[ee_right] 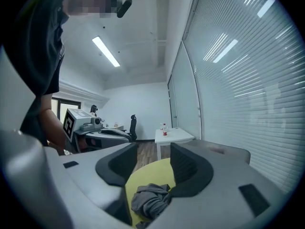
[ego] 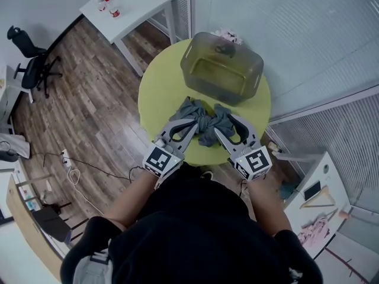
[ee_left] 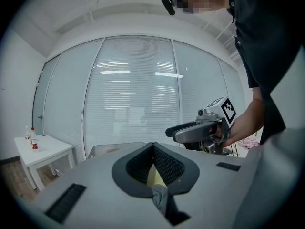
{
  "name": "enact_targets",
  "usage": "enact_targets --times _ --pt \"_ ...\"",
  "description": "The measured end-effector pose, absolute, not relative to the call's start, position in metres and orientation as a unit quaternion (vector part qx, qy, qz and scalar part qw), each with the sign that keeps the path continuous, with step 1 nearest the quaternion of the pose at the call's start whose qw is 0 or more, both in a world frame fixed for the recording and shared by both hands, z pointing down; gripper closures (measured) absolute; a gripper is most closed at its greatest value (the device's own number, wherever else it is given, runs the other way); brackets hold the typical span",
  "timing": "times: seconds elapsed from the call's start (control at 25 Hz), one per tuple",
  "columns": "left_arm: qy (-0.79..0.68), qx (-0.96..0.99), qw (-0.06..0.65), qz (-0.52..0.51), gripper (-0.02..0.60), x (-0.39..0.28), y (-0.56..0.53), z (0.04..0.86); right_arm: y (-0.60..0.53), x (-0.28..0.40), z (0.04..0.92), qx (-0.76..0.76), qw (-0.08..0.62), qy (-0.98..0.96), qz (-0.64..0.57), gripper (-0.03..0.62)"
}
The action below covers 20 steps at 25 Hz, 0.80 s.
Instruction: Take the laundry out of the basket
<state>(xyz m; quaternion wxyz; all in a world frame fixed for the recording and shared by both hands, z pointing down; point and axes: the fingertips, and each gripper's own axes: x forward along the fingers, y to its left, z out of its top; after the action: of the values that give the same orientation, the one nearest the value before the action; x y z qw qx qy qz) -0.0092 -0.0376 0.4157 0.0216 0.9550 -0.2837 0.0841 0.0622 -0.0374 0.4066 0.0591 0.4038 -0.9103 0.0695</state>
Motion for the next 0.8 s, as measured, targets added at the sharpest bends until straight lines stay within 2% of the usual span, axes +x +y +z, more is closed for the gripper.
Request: enact_targets --times 0.08,0.2,0.32,0.8 --pt "-0.278 0.957 0.019 0.079 0.572 -0.006 -0.037 0.409 -0.037 0.063 0.403 0.406 0.051 -0.909 0.079 0.394" --pt "-0.275 0.959 0.018 0.069 0.572 -0.002 -0.036 0.401 -0.034 0.061 0.397 0.410 0.049 -0.908 0.069 0.506" --pt "-0.274 0.960 0.021 0.055 0.572 0.001 -0.035 0.397 -0.031 0.057 0.392 0.407 0.049 -0.911 0.046 0.556" --pt "-0.266 0.962 0.013 0.061 0.572 0.005 -0.029 0.392 -0.024 0.049 0.384 0.394 0.049 -0.917 0.027 0.571"
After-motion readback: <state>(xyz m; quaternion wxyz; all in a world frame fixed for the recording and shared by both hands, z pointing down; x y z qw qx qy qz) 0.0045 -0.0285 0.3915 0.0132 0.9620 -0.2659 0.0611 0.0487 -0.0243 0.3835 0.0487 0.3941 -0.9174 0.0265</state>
